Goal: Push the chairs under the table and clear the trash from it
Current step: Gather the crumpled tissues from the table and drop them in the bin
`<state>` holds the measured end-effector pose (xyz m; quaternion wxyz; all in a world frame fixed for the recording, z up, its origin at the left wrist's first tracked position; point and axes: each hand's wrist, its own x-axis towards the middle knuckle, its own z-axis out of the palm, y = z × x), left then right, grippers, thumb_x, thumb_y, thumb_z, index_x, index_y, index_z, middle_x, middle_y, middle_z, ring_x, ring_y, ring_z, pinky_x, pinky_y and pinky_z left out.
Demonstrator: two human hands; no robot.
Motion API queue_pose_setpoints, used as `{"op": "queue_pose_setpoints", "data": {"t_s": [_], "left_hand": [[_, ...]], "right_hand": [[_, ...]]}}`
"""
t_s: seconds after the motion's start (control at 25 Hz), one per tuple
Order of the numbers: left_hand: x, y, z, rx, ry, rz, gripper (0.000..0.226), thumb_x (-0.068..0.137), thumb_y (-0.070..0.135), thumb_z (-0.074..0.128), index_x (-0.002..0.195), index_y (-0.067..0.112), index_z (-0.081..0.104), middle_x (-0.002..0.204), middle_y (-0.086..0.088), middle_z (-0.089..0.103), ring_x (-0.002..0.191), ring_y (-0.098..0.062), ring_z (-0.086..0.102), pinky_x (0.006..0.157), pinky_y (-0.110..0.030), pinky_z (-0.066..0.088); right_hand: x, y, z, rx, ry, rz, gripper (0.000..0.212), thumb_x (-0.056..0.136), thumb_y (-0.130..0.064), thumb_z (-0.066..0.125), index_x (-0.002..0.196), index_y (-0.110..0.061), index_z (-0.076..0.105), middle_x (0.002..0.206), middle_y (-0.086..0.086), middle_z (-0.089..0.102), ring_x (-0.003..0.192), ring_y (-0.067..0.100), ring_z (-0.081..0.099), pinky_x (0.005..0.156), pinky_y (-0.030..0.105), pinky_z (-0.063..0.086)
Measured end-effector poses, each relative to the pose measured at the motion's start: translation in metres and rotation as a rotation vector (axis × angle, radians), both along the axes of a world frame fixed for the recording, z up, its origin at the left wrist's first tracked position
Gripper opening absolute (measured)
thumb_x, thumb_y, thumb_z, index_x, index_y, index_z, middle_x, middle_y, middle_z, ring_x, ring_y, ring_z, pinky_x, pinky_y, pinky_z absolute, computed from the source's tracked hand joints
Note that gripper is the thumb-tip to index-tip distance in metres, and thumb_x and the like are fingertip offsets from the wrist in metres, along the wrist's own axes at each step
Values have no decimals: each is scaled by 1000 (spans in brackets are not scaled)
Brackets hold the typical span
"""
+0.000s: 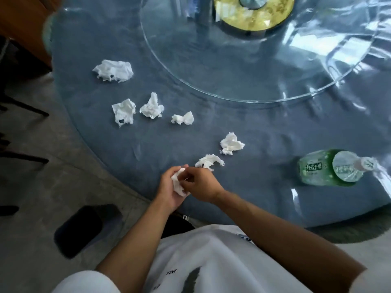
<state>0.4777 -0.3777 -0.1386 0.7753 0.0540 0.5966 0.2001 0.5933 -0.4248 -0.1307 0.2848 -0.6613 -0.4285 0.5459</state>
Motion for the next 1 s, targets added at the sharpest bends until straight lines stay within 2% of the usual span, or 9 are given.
{"op": "queue_pose_setpoints", "data": {"t_s": [0.08,0.2,0.32,0.48,0.6,0.68,0.84,0.92,1.0], "left_hand": [[-9,22,-5,7,38,-99,21,92,13,44,94,15,65,78,-5,71,68,-18,70,61,-29,58],[-19,50,-11,-11,12,-167,24,95,2,38,97,8,61,87,-17,71,77,-31,69,70,-42,63],[-26,72,-13,-8,19,-264,28,94,-3,34,102,6,59,94,-20,68,79,-35,67,75,-46,61],[-26,94,-11,32,27,-438,46,85,-12,28,109,6,62,101,-20,67,84,-34,67,83,-48,57],[-21,100,-10,84,78,-560,46,84,-13,33,112,0,67,106,-23,68,88,-34,67,81,-46,58],[-17,101,-13,62,84,-563,35,89,0,45,115,-3,68,102,-24,69,85,-33,67,77,-44,60],[-6,99,-9,-28,-30,-536,35,100,36,54,88,8,71,80,-12,70,65,-24,69,55,-30,56],[-5,96,-5,1,-39,-549,24,99,28,59,84,11,67,75,-9,70,59,-22,69,49,-28,55],[-6,94,-1,57,-41,-534,11,97,13,60,89,8,65,77,-12,70,61,-24,69,51,-33,57]], "right_hand": [[-2,13,-2,-8,-40,-136,14,79,-21,62,85,-19,74,84,4,76,79,22,72,77,41,59],[6,24,-10,-12,-447,-341,19,85,-22,68,103,-19,72,108,2,65,99,22,63,82,40,55],[13,22,-23,-259,-688,-266,30,89,-24,67,118,-18,64,129,9,47,117,31,49,89,43,51],[-1,25,-28,-370,-605,-350,13,91,-18,63,102,-15,69,110,11,68,103,34,64,81,36,50],[-18,35,-14,-260,-417,-625,4,88,-18,74,90,-15,75,81,-3,71,79,14,68,63,12,45],[-32,45,-3,-179,-272,-700,5,85,-15,77,90,-15,76,74,-11,68,66,-3,62,59,5,42],[-48,55,8,-108,-157,-483,18,82,-7,70,96,-15,78,82,-6,74,65,-6,61,65,6,45],[-43,53,8,-105,-73,-463,26,81,-3,62,92,-18,79,80,-7,75,65,-4,65,69,11,52],[-30,50,6,-137,25,-485,27,81,-3,59,84,-20,80,72,-9,74,67,4,70,75,26,61]]}}
